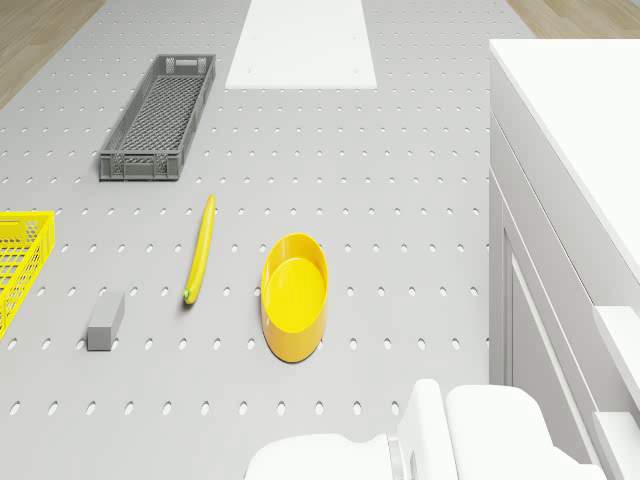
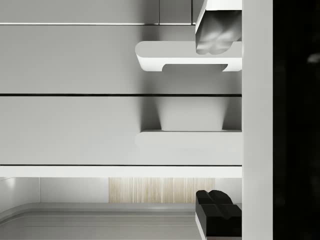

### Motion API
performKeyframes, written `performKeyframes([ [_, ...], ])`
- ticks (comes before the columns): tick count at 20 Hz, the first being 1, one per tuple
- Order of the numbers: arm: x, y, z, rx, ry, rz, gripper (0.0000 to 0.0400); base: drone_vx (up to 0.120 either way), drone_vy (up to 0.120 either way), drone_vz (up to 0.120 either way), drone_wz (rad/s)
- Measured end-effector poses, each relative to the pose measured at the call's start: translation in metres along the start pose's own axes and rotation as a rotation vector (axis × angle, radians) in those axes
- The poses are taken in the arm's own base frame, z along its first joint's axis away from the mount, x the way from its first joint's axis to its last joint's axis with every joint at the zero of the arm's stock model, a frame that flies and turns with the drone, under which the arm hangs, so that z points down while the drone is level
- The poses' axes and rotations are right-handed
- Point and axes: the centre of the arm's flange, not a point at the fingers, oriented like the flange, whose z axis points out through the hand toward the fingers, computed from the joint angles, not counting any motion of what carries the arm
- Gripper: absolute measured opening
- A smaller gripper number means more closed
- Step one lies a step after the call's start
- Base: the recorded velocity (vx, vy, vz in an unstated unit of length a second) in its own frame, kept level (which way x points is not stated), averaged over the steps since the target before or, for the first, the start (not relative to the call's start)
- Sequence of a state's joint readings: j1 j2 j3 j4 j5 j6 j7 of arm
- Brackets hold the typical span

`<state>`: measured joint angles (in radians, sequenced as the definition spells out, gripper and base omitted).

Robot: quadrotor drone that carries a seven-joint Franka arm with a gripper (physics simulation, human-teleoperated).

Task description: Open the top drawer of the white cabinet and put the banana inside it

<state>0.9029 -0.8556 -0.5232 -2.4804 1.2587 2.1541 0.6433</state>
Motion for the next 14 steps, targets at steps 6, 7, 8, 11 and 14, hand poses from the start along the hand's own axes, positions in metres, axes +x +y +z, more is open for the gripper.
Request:
performKeyframes([
  [6, 0.006, 0.003, 0.023, 0.0, 0.0, 0.0, 0.04, 0.0, 0.0, 0.0, 0.0],
  [7, 0.008, 0.004, 0.026, 0.0, 0.0, 0.0, 0.04, 0.0, 0.0, 0.0, 0.0],
  [8, 0.009, 0.005, 0.028, 0.0, 0.0, 0.0, 0.04, 0.0, 0.0, 0.0, 0.0],
  [11, 0.012, 0.008, 0.037, 0.0, 0.0, 0.0, 0.04, 0.0, 0.0, 0.0, 0.0],
  [14, 0.014, 0.009, 0.046, 0.0, -0.001, 0.0, 0.04, 0.0, 0.0, 0.0, 0.0],
])
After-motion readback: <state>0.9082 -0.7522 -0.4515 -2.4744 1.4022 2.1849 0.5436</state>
